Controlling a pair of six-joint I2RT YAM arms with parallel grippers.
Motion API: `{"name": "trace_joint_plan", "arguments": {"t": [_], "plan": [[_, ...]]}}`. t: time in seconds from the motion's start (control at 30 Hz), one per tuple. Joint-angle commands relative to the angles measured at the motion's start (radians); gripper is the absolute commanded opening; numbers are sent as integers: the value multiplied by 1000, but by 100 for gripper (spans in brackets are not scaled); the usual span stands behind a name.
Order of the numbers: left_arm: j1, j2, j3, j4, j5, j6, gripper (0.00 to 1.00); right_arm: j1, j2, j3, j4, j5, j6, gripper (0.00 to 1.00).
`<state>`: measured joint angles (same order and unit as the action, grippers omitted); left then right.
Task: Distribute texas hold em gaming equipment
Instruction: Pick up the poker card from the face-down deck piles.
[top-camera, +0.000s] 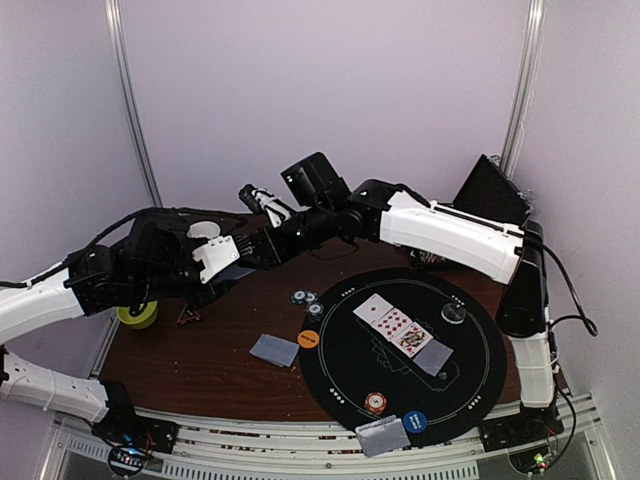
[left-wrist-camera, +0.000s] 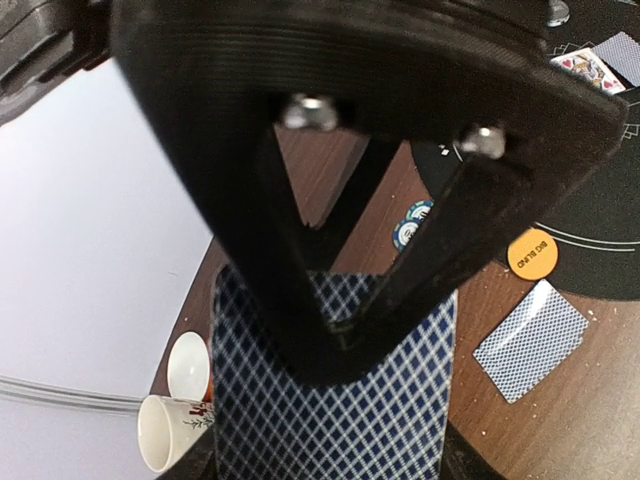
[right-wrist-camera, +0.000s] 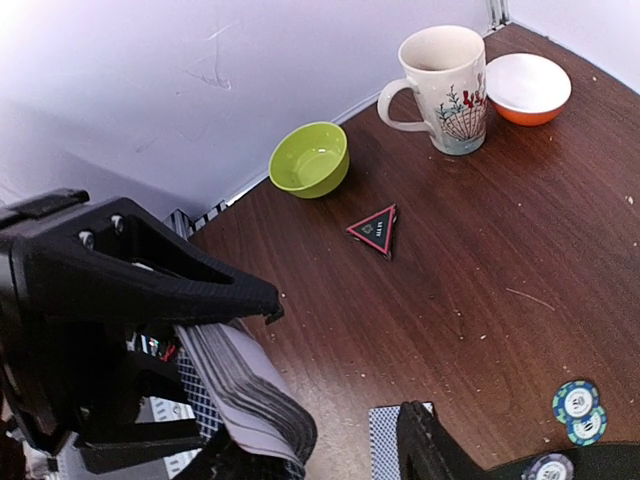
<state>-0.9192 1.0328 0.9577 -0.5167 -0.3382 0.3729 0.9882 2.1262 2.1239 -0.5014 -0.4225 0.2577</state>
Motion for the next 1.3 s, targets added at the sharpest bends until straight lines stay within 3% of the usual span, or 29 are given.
{"name": "trace_joint_plan", "arguments": {"t": [0.0, 0.2, 0.53, 0.9, 0.97, 1.27], "plan": [[0, -4, 30, 57, -14, 11, 54, 4, -30, 35, -57, 89, -34, 44], [0, -4, 30, 56, -16, 10, 54, 4, -37, 54, -92, 91, -42, 37], [0, -3, 31, 57, -13, 11, 54, 9, -38, 73, -103, 59, -37, 36], [0, -1, 29, 58, -14, 11, 54, 14, -40, 94, -126, 81, -43, 11], [0, -2, 28, 58, -13, 11, 54, 14, -41, 97, -134, 86, -44, 0], [-1, -6, 23, 60, -12, 12, 55, 11, -72, 106, -178, 119, -69, 0]]}}
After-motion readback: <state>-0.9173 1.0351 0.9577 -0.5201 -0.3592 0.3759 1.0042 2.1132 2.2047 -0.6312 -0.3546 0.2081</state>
